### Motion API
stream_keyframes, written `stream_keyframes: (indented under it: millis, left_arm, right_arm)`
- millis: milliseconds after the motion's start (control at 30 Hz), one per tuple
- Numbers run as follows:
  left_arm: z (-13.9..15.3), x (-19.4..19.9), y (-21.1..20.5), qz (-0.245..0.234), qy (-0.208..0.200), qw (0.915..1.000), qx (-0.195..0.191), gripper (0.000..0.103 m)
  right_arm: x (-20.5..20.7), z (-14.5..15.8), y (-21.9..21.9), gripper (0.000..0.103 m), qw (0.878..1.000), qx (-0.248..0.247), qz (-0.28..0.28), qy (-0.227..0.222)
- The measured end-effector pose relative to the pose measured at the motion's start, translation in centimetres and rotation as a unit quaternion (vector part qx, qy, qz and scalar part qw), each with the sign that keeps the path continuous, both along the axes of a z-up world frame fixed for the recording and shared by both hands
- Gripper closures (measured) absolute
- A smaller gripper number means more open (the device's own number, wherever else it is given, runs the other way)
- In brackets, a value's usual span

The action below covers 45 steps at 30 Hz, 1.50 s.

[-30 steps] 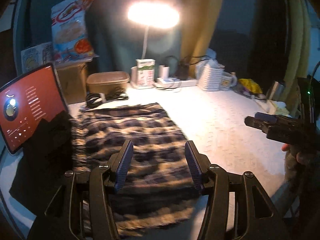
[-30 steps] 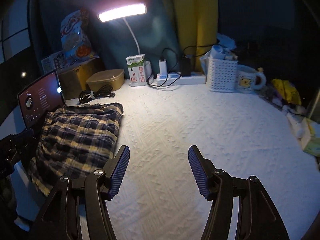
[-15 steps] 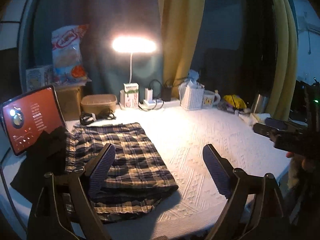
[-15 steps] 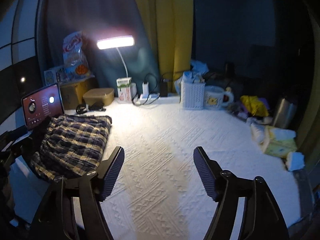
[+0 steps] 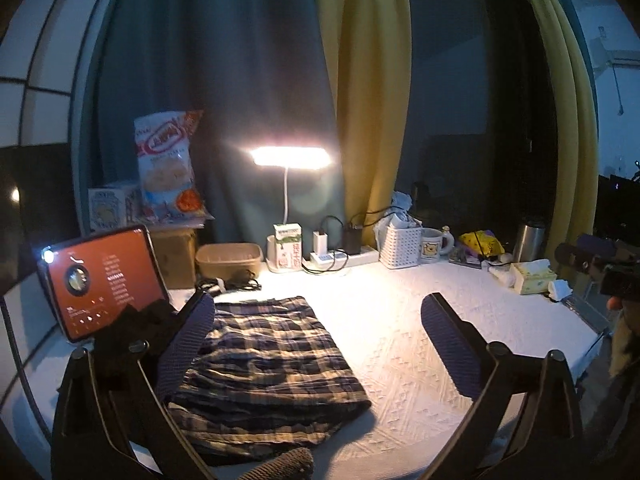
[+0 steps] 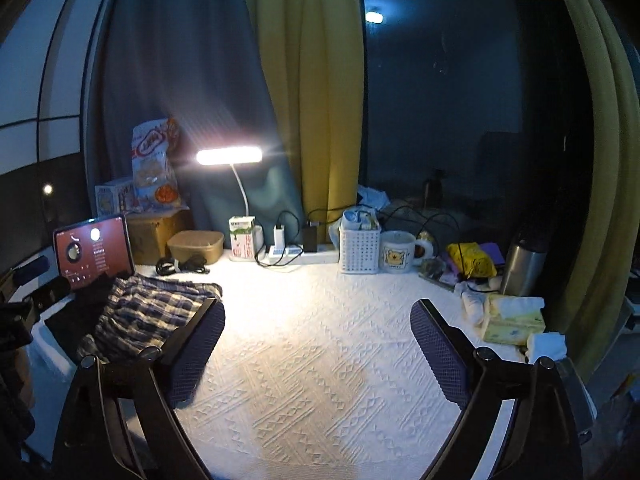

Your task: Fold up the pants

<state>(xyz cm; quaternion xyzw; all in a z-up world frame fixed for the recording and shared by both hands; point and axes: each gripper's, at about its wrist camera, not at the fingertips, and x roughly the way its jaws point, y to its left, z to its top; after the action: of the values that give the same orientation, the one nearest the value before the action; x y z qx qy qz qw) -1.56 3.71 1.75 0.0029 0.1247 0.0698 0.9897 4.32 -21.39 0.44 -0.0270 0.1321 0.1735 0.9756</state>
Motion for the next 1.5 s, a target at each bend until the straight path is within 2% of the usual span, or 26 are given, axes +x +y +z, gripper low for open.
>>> stream_keyframes:
  millis: [100, 200, 733, 1500]
  left_arm:
    - [0.0, -0.4, 0.2, 0.016, -0.008, 0.9997, 0.015, 0.001]
    - [0.0, -0.4, 0.8, 0.025, -0.009, 0.9996, 0.008, 0.001]
    - [-1.6, -0.1, 2.3, 0.016, 0.012, 0.9997, -0.013, 0.001]
    - [-1.5, -0.1, 2.0, 0.014, 0.017, 0.9997, -0.011, 0.001]
  right_arm:
    - [-0.4, 0.2, 0.3, 0.008, 1.0, -0.003, -0.002, -0.003]
    - [-0.8, 0.1, 0.8, 0.008, 1.0, -0.006, -0.001, -0.002]
    - [-0.6, -0.9, 3.7, 0.007, 1.0, -0.007, 0.006, 0.009]
    - [-0.5, -1.3, 4.8, 0.007, 1.0, -0.015, 0.017, 0.017]
